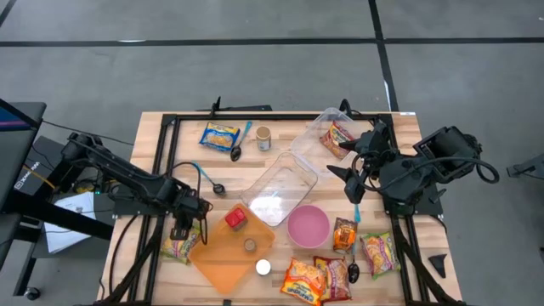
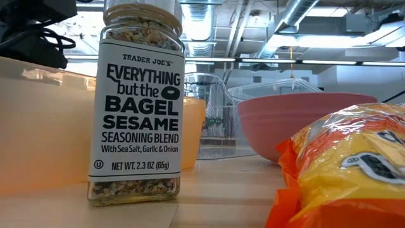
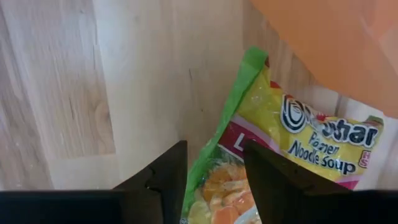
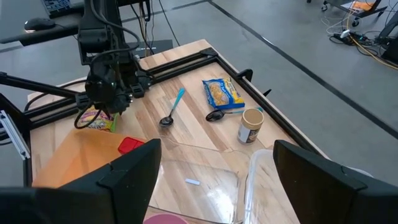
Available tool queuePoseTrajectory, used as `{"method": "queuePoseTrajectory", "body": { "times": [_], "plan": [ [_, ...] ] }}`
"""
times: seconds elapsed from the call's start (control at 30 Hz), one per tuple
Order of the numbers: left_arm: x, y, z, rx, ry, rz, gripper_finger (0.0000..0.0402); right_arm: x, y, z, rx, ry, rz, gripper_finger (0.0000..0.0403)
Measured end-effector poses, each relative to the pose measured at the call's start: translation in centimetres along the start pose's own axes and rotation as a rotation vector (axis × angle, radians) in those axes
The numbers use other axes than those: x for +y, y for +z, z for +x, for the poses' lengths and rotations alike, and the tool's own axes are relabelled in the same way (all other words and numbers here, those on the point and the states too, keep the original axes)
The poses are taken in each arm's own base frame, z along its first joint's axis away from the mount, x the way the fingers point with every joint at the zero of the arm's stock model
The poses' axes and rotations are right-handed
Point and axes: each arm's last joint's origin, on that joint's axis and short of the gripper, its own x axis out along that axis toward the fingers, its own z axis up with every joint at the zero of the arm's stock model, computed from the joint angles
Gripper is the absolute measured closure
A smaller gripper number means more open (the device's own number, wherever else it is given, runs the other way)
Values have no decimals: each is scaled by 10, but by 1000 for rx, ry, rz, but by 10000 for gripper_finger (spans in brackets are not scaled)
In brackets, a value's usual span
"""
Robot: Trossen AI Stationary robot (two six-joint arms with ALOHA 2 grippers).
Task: Pick & Place Food Item
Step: Put the green noodle pack into the transparent container
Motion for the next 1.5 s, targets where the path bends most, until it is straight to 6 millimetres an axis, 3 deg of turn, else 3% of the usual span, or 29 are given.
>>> {"method": "queuePoseTrajectory", "body": {
  "times": [0.33,0.6,1.0,1.3,1.5],
  "plan": [
    [6,-8,18,-3,-1,-153,278,0,0,0,0,0,0,97],
    [12,-9,20,-68,119,-465,392,0,0,0,0,0,5,97],
    [25,-7,12,-382,324,-979,401,0,0,0,0,0,7,97],
    [40,-8,-5,-526,325,-1093,394,0,0,0,0,1,0,97],
    [44,-13,-21,-644,301,-1074,376,0,0,0,0,1,-4,97]
  ]
}}
